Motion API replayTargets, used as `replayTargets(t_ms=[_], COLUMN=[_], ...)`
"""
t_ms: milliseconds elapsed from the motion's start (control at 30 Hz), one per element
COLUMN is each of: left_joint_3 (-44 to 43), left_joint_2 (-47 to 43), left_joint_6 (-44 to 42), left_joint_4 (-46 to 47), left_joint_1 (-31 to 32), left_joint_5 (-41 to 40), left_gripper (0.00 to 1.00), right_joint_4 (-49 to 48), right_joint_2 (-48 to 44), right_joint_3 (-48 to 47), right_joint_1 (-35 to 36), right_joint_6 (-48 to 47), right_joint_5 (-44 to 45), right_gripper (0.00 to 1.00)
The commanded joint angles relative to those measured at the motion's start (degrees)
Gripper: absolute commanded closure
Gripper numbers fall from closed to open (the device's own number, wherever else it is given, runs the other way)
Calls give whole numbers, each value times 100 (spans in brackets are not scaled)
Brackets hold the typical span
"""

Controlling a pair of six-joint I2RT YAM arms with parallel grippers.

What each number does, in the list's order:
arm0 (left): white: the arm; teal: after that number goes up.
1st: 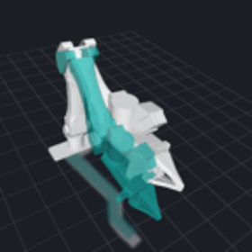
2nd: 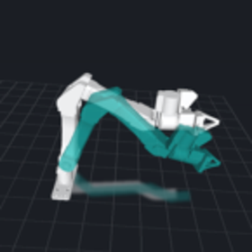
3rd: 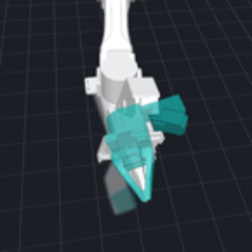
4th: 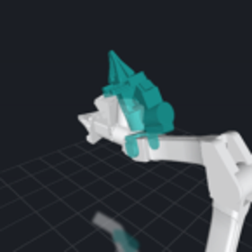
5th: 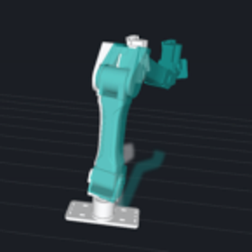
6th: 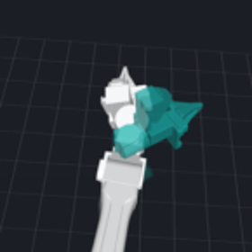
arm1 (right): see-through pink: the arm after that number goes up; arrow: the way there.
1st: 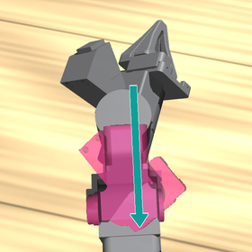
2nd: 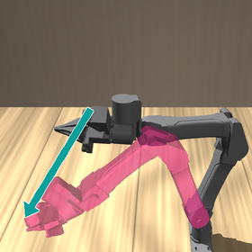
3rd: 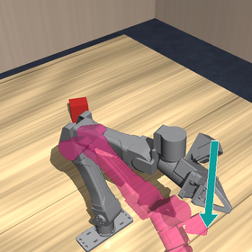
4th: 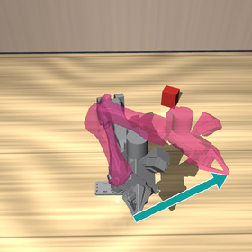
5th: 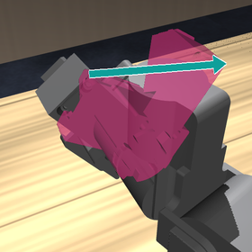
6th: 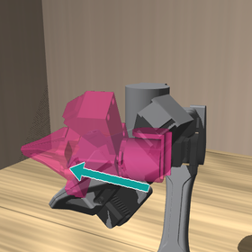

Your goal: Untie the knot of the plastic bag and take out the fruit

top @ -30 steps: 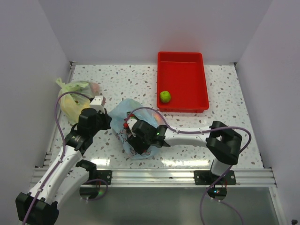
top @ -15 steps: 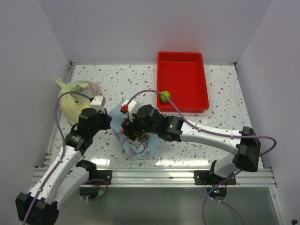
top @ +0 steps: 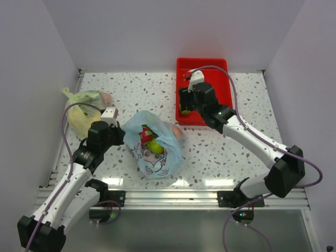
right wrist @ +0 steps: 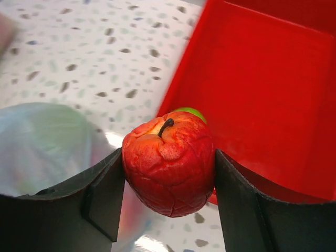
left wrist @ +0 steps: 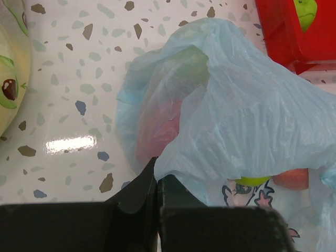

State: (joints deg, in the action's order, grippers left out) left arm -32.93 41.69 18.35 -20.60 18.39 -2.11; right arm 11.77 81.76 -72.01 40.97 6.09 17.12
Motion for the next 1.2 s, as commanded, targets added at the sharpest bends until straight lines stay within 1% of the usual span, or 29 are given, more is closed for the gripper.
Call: replayTargets(t_ms=[0,100,167,233,333,367,500,667,733,833,933,967,1033,1100,1133,1167], left_joint_3=[-12,-12,-12,-12,-21,-21,-21,-21,-21,-21,-30,-30,-29,-21,-21,-21], left_joint_2=[-82,-109,-109,-82,-56,-47,-56,-47,-47,-30,-12,-12,-12,-12,-12,-21], left_joint_6=[-130,-130,-130,-121,-138,-139,-139,-139,-130,-139,-147,-147,-147,-147,-147,-147], left_joint_4=[179,170,179,179,188,188,197,188,197,197,206,206,205,197,205,206], left_joint_1=[-38,-29,-29,-38,-38,-29,-38,-38,-38,-38,-38,-38,-38,-38,-29,-37], left_joint_5=[62,44,35,35,70,62,70,70,70,70,70,70,79,70,70,70], left_gripper=[100,100,100,100,100,100,100,100,100,100,100,100,100,100,100,100], right_joint_4=[-61,-157,-175,-245,-228,-202,-184,-245,-245,-184,18,166,430,598,712,765], right_joint_2=[76,340,700,1033,1377,1578,1826,1616,1335,948,641,579,439,376,341,298], right_joint_3=[256,406,416,407,267,231,117,152,222,257,152,117,-50,-199,-226,-252], right_joint_1=[-729,-1336,-1704,-1864,-1970,-1979,-1979,-1944,-1891,-1628,-1189,-918,-627,-126,258,480], right_joint_6=[506,840,1016,1123,1149,1158,1193,956,860,509,43,-185,-344,-573,-765,-993], right_joint_5=[151,-156,-437,-630,-825,-868,-886,-1070,-1176,-1185,-1185,-1203,-1220,-1220,-1185,-1124], right_gripper=[60,57,55,52,38,26,1,1,1,1,1,1,1,1,1,1])
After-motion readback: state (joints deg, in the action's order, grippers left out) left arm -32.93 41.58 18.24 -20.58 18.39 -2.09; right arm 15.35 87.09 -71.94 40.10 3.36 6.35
